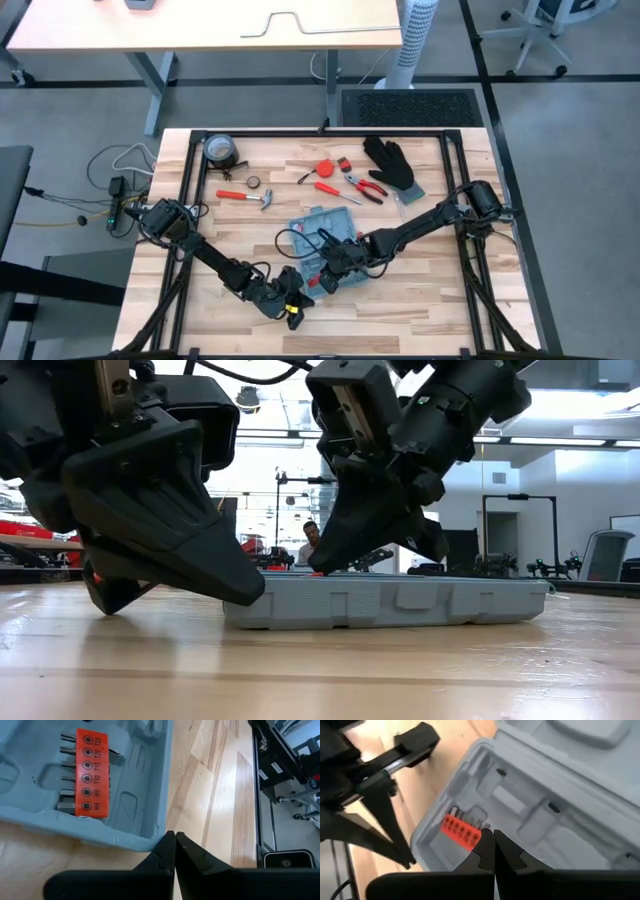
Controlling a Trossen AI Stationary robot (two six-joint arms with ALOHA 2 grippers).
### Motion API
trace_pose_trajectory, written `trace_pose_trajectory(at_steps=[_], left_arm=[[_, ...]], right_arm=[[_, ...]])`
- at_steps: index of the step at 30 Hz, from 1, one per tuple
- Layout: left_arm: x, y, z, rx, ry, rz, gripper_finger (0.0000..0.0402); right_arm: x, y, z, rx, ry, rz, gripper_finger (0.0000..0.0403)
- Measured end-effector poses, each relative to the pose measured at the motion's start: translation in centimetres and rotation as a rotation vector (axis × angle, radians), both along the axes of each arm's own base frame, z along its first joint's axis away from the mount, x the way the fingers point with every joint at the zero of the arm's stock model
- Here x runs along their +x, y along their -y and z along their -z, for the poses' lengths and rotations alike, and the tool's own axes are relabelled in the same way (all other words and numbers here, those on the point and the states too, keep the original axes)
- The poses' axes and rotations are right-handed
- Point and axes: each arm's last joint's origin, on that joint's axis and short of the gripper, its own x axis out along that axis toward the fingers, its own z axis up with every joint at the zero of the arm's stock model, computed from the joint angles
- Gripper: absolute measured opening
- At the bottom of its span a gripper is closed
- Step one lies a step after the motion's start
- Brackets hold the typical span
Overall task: Prefit tool cases
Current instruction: Put the left orange terminal block into the gray toolbox
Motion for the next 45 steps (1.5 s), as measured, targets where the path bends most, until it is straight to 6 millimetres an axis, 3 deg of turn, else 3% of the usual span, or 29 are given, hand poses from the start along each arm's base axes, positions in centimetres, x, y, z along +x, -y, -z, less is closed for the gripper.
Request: trace_pose_trajectory(at_steps=[15, 38, 45], left_arm=[[0.5, -0.8, 0.1, 0.018, -0.007, 0.005, 0.0], [0.6, -0.7, -0.2, 0.017, 0.013, 0.025, 0.0], [0.6, -0.7, -0.2, 0.017, 0.013, 0.025, 0.0]], right_arm=[[-0.2, -0.9, -0.1, 0.021, 0.002, -0.034, 0.0], [0.2, 0.2, -0.1, -0.01, 0.019, 0.001, 0.0], [-0.1, -0.8, -0.1, -0.02, 0.023, -0.037, 0.0]])
